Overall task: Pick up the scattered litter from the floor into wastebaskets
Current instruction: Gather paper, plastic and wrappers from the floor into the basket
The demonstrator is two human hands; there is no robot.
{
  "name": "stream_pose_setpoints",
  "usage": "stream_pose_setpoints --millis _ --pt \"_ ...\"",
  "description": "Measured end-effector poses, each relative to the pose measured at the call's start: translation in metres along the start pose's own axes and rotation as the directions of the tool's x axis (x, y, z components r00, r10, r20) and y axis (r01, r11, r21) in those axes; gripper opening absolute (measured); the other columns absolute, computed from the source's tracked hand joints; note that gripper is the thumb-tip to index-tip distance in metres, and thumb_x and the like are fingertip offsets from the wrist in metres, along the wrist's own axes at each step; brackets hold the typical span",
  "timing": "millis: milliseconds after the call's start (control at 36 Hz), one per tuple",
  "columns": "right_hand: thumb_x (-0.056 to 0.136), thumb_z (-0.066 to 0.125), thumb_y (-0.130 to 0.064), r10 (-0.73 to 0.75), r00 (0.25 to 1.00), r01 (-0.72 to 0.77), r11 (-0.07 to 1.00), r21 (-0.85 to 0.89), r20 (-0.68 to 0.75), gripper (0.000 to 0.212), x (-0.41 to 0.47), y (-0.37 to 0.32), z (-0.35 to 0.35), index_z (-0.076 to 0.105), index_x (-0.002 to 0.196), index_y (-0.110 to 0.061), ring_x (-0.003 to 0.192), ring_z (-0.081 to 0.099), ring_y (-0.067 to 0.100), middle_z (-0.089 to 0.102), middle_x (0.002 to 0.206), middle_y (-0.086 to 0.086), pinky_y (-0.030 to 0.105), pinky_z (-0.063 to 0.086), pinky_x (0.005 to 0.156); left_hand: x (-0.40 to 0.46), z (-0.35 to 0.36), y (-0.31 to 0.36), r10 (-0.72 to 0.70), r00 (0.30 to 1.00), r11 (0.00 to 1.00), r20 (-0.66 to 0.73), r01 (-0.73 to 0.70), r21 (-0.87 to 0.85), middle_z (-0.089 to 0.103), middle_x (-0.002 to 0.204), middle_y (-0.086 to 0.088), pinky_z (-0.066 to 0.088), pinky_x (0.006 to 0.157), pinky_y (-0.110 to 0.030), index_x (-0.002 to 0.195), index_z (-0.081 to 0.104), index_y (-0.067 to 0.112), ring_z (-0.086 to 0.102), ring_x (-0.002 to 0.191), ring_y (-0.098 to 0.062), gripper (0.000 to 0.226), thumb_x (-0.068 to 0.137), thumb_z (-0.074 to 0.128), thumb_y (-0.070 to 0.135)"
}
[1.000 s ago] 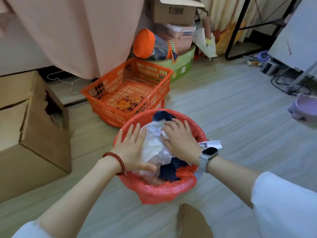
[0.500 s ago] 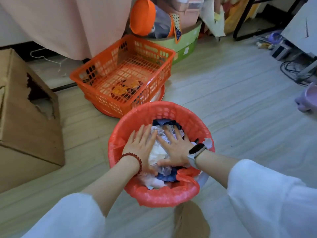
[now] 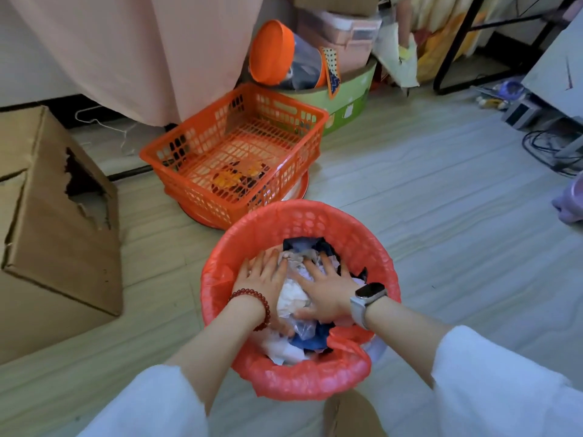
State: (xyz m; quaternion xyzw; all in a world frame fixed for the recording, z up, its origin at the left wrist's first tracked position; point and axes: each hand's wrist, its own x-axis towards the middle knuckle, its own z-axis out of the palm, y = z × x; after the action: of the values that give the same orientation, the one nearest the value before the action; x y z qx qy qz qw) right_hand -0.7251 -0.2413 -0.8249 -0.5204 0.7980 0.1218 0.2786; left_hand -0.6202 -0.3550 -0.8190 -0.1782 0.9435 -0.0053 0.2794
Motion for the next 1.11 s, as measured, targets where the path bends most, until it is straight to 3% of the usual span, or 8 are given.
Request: stream_pose_setpoints --millis 139,250,361,500,694,833,1028,1111 --pt "0.093 0.036 -0.053 -0.041 0.999 0.04 0.987 0.158 0.001 0.063 -0.039 0.002 -0.042 0.01 0.147 -0.033 0.142 -0.016 0.034 -0.013 0.157 0.003 0.06 -0.001 0.113 -0.025 -0.024 -0.009 0.049 0.998 0.989 -0.029 -0.053 -0.137 -0.025 0.153 -0.005 -0.004 0.115 -0.047 0.147 -0.009 0.023 -0.021 0.14 -0.031 0.115 0.069 0.064 0.064" --pt "0.097 0.04 -0.033 -0.116 0.934 0.22 0.932 0.287 -0.339 0.044 -0.07 0.007 -0.064 0.038 0.14 -0.024 0.139 0.024 0.022 0.03 0.15 0.004 0.032 0.02 0.113 -0.044 -0.051 -0.008 0.057 0.978 0.919 -0.201 -0.13 -0.371 -0.001 0.157 -0.002 0.008 0.117 -0.043 0.144 0.024 0.026 -0.003 0.144 -0.022 0.069 0.086 0.058 0.039" --pt "0.095 0.044 -0.018 0.005 0.847 0.257 0.871 0.418 -0.532 0.03 -0.102 0.027 -0.077 0.059 0.12 -0.011 0.12 0.05 0.019 0.058 0.127 0.004 0.029 0.037 0.101 -0.053 -0.08 0.013 -0.038 0.869 0.821 -0.493 -0.254 -0.511 0.04 0.141 -0.002 0.033 0.106 -0.036 0.13 0.05 0.017 0.036 0.131 -0.019 0.039 0.091 0.052 0.023" --pt "0.094 0.047 -0.013 0.19 0.773 0.236 0.799 0.553 -0.605 0.028 -0.155 0.081 -0.068 0.062 0.117 -0.013 0.101 0.055 0.005 0.063 0.114 -0.004 0.025 0.043 0.094 -0.044 -0.122 0.089 0.023 0.774 0.765 -0.633 -0.421 -0.488 0.056 0.12 -0.002 0.039 0.091 -0.028 0.116 0.059 0.016 0.053 0.11 -0.02 0.028 0.089 0.052 0.016" --pt "0.094 0.047 -0.015 0.504 0.719 -0.028 0.708 0.705 -0.479 0.026 -0.27 0.184 -0.002 0.064 0.113 -0.011 0.101 0.061 0.015 0.067 0.11 0.002 0.023 0.043 0.092 -0.031 -0.14 0.258 0.361 0.765 0.743 -0.533 -0.582 -0.332 0.048 0.131 -0.001 0.039 0.098 -0.035 0.127 0.05 0.021 0.044 0.122 -0.022 0.034 0.093 0.046 0.027" --pt "0.094 0.047 -0.016 0.696 0.659 -0.198 0.524 0.828 -0.283 0.025 -0.35 0.245 0.095 0.065 0.111 -0.009 0.1 0.063 0.021 0.068 0.107 0.005 0.034 0.045 0.096 -0.029 -0.106 0.379 0.566 0.752 0.702 -0.338 -0.654 -0.281 0.045 0.133 -0.002 0.041 0.096 -0.035 0.127 0.049 0.021 0.047 0.119 -0.023 0.034 0.094 0.044 0.029" --pt "0.092 0.05 -0.015 0.864 0.503 -0.354 0.217 0.91 -0.01 0.023 -0.436 0.278 0.261 0.065 0.109 -0.012 0.098 0.059 0.015 0.067 0.108 0.002 0.022 0.039 0.081 -0.02 -0.005 0.495 0.62 0.776 0.704 -0.112 -0.614 -0.358 0.039 0.139 -0.005 0.039 0.099 -0.033 0.13 0.048 0.017 0.042 0.123 -0.023 0.036 0.094 0.041 0.015" --pt "0.092 0.05 -0.013 0.909 0.407 -0.403 0.096 0.91 0.085 0.024 -0.457 0.279 0.327 0.065 0.11 -0.011 0.104 0.06 0.02 0.066 0.112 0.005 0.027 0.042 0.089 -0.011 0.03 0.52 0.572 0.817 0.757 -0.065 -0.557 -0.341 0.03 0.146 -0.004 0.035 0.104 -0.035 0.135 0.042 0.017 0.031 0.13 -0.026 0.046 0.09 0.044 0.009"
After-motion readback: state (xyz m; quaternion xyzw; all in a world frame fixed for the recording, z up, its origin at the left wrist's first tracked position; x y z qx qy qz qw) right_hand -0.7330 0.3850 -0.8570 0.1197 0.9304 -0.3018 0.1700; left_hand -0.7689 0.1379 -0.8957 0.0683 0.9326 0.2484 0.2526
